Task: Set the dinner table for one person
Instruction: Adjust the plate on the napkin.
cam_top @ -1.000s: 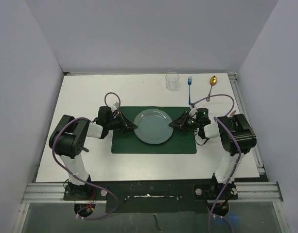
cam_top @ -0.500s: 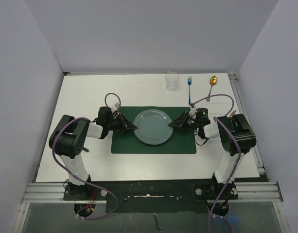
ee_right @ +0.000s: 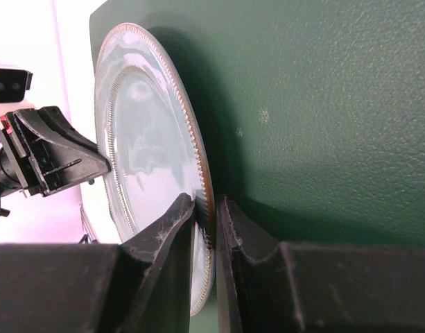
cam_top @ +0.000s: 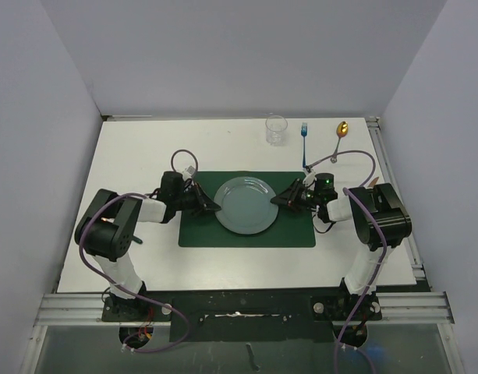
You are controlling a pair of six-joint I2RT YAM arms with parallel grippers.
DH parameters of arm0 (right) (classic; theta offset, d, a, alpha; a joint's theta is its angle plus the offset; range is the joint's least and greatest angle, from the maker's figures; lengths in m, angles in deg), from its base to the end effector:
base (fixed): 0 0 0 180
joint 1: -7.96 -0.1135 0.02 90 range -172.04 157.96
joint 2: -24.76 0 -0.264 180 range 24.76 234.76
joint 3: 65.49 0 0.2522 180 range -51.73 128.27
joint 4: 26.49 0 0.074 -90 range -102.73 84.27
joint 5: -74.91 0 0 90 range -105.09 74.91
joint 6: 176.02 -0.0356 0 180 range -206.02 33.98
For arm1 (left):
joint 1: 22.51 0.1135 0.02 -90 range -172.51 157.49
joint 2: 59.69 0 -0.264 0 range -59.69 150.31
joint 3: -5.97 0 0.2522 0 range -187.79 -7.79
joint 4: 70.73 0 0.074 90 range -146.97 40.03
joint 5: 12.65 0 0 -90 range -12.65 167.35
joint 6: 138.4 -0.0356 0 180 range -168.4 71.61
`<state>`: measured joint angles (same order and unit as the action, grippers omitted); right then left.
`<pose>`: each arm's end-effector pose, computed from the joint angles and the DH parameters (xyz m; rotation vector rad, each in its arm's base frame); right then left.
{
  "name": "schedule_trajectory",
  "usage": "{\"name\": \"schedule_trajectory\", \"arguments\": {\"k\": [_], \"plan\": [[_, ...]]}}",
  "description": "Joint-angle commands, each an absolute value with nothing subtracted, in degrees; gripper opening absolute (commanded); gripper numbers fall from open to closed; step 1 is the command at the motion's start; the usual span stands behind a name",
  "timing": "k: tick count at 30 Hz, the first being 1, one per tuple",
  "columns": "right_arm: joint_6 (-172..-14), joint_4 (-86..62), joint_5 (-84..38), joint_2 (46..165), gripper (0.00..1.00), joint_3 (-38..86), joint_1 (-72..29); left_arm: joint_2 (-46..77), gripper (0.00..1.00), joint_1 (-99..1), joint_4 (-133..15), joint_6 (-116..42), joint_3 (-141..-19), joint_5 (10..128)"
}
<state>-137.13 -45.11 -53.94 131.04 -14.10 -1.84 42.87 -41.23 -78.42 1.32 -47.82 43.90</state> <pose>0.3126 0.0767 0.1004 0.4325 2.3275 1.3068 0.2985 -0.1219 0.1134 -0.3337 2.4630 -1.2418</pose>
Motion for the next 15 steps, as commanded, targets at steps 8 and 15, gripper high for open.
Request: {"name": "schedule_trajectory", "arguments": {"k": [8,15], "plan": [[-136.4,-45.6,-57.1,126.3,0.0,-11.9,-4.5,40.9,0.0,-47.8,-72.9,-6.8,-50.5,39.5],[-136.2,-45.2,-57.4,126.5,0.0,-11.4,-4.5,42.1,0.0,-48.2,-69.0,-9.4,-51.4,40.1]]}}
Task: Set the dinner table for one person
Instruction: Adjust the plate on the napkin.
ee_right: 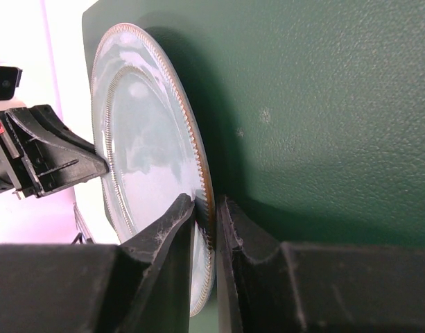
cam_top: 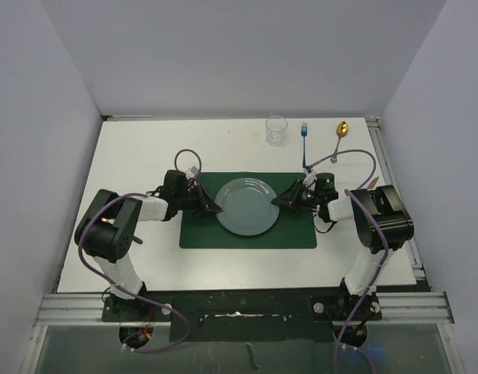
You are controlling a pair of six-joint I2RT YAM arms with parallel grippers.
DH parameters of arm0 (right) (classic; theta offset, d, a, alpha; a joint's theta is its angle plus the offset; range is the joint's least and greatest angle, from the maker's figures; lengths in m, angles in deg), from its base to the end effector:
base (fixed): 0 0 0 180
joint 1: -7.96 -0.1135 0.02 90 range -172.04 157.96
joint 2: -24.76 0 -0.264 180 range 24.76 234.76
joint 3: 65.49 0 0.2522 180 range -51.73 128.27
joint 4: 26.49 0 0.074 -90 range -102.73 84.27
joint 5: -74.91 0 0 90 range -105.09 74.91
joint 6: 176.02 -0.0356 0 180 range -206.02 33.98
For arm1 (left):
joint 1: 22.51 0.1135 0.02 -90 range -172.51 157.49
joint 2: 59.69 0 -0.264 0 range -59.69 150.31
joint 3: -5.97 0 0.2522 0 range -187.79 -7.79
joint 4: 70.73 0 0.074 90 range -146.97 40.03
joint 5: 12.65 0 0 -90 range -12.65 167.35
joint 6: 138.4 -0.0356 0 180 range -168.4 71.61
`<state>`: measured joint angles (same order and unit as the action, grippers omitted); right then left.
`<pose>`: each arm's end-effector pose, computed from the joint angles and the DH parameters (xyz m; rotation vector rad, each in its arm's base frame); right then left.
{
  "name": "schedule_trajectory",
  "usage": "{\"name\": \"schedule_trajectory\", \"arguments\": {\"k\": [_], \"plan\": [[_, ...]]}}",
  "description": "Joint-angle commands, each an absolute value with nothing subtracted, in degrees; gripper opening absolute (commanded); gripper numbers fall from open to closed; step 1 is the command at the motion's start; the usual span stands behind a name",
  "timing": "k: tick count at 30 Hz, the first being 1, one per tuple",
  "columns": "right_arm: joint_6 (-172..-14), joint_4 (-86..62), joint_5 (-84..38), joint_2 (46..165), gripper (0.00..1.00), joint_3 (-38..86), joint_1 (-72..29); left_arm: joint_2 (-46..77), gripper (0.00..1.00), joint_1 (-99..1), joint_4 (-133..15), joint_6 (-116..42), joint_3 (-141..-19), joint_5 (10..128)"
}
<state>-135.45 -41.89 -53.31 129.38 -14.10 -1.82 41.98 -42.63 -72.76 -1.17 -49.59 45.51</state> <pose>0.3098 0.0757 0.1044 0.4224 2.3480 1.2774 0.2970 -0.1288 0.1178 -0.2938 2.5141 -1.1868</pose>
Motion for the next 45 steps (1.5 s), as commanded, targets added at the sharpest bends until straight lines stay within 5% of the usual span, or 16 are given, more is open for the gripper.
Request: {"name": "schedule_trajectory", "arguments": {"k": [1,6,11,15,22,45], "plan": [[-136.1,-45.1,-57.3,126.5,0.0,-11.4,-4.5,42.2,0.0,-48.3,-68.4,-9.9,-51.6,40.2],[-135.7,-44.4,-57.3,126.7,0.0,-11.3,-4.4,42.5,0.02,-48.3,-64.1,-12.7,-52.9,41.1],[-135.3,-43.8,-57.2,126.6,0.01,-11.3,-4.4,41.8,0.25,-48.3,-59.9,-15.2,-53.4,43.8],[-134.5,-42.3,-56.9,125.9,0.11,-11.0,-4.2,40.6,0.33,-48.2,-57.4,-16.2,-53.6,45.7],[-130.4,-35.1,-54.7,122.9,0.23,-9.5,-3.9,39.3,0.34,-47.8,-54.3,-17.4,-54.8,47.9],[-124.2,-24.7,-50.4,118.7,0.28,-9.0,-1.9,34.4,0.34,-43.0,-50.5,-18.7,-54.8,49.1]]}}
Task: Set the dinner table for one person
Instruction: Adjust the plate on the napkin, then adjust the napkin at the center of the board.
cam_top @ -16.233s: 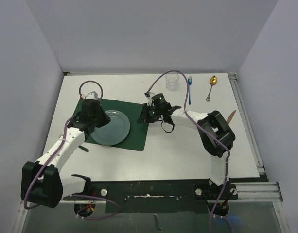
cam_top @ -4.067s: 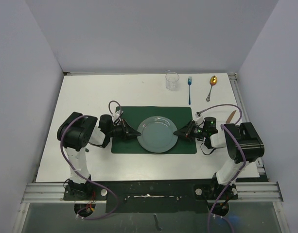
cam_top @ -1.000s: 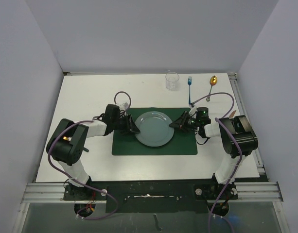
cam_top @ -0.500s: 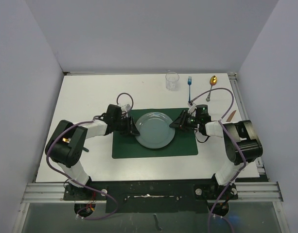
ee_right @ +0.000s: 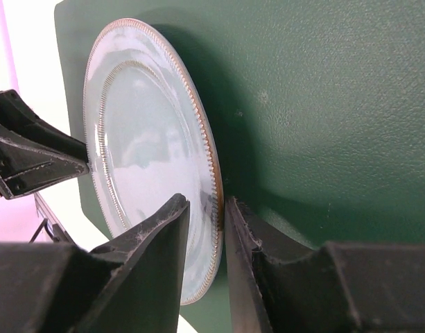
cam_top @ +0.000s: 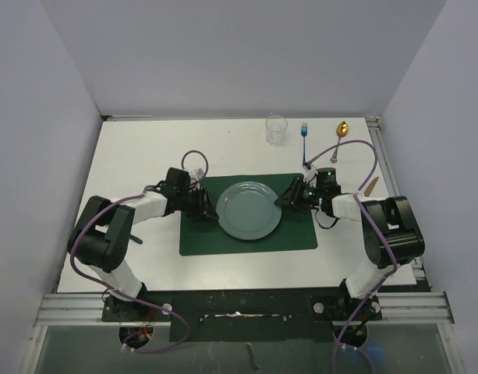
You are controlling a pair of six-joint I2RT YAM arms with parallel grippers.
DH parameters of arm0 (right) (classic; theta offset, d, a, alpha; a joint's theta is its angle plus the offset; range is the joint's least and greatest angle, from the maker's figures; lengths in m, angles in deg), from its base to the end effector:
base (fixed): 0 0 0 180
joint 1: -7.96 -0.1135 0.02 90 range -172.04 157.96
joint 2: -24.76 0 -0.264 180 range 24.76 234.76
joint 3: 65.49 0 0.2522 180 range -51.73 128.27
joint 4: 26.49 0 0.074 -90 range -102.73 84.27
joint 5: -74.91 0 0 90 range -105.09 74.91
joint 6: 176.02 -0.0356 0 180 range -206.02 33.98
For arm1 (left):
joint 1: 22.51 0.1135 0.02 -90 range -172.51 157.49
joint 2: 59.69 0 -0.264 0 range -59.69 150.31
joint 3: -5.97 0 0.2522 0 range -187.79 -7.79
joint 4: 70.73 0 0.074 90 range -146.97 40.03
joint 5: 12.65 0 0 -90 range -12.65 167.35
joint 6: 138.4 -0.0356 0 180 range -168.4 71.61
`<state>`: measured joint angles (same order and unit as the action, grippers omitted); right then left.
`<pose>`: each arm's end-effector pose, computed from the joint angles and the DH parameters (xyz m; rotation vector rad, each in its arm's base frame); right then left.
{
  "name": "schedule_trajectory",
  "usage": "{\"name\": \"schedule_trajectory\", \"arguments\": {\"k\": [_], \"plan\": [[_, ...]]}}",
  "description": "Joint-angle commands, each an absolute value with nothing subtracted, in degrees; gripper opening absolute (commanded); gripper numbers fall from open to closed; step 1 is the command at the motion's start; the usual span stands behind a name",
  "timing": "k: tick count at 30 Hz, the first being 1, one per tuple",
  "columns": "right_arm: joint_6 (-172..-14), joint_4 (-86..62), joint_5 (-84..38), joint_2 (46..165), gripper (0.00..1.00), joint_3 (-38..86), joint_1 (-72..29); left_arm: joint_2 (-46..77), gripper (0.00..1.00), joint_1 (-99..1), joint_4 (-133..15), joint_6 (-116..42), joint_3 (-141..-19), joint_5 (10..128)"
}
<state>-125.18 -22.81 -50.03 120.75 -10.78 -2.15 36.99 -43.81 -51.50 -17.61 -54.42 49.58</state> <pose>0.3017 0.0745 0.1368 0.3039 2.4434 1.1204 0.2863 -0.1294 0.1395 -0.0166 2.6598 -0.9504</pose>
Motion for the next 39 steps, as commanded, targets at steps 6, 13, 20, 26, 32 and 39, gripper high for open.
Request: {"name": "schedule_trajectory", "arguments": {"k": [6,13,20,26,32,39], "plan": [[-122.6,-22.2,-48.3,117.9,0.28,-9.3,-0.9,33.4,0.33,-42.4,-50.6,-18.0,-54.8,49.5],[-118.3,-14.5,-43.0,112.9,0.28,-7.1,1.2,30.9,0.33,-40.7,-52.2,-15.5,-53.5,50.3],[-115.4,-6.4,-33.4,104.8,0.28,-4.1,1.6,22.6,0.33,-39.2,-54.6,-10.9,-52.2,58.3],[-115.9,-6.5,-30.5,97.1,0.27,-5.7,1.6,8.8,0.33,-37.4,-58.4,-6.2,-48.3,65.6],[-116.5,-5.9,-31.4,96.7,0.25,-7.4,1.2,7.6,0.33,-37.0,-48.7,-6.7,-48.4,67.8],[-117.9,-4.8,-29.4,96.2,0.09,-10.1,-0.8,9.7,0.31,-37.5,-47.3,-6.3,-42.7,64.1]]}}
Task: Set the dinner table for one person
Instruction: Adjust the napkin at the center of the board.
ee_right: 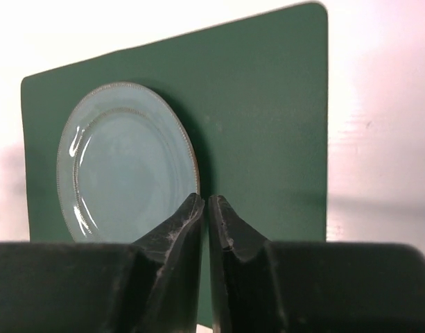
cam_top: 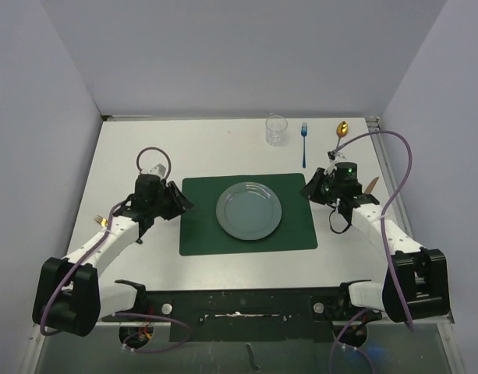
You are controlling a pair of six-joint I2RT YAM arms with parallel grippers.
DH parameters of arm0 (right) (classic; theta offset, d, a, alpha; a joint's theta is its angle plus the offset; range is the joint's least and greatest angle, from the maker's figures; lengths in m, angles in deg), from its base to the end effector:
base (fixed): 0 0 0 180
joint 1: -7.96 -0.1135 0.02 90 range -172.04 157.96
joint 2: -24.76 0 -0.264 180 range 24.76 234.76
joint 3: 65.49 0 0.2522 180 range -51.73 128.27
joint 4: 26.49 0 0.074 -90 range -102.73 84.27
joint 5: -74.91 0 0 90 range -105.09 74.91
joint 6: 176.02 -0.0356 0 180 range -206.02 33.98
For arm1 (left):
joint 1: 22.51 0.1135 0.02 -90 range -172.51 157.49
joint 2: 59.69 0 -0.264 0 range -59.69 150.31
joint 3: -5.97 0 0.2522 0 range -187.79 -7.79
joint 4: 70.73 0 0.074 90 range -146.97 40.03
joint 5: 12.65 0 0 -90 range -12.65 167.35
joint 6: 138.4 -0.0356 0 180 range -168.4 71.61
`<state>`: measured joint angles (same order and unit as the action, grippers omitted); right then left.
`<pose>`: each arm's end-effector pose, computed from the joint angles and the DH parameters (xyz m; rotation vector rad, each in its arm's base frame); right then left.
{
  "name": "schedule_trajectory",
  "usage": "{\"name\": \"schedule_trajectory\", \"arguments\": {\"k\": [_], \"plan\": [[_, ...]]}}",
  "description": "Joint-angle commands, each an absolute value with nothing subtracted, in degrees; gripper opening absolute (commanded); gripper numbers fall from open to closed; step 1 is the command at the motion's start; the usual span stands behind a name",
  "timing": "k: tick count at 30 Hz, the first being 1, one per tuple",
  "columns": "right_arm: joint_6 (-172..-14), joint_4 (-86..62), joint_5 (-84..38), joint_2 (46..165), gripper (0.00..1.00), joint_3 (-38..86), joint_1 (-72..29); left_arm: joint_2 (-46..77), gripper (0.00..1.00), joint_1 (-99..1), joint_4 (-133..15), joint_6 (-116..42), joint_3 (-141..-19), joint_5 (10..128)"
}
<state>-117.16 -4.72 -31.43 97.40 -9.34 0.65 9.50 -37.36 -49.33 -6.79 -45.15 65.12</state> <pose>0.2645 0.0440 0.2269 0.3168 2.2734 0.6760 0.2397 -0.0713 0.2129 -0.4289 2.3174 -0.7476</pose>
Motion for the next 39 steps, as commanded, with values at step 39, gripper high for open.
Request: {"name": "schedule_trajectory", "arguments": {"k": [39], "plan": [[-118.4,-7.4,-23.4,107.2,0.0,-14.0,-5.7,26.6,0.13,-41.0,-46.4,-9.9,-49.6,72.2]]}}
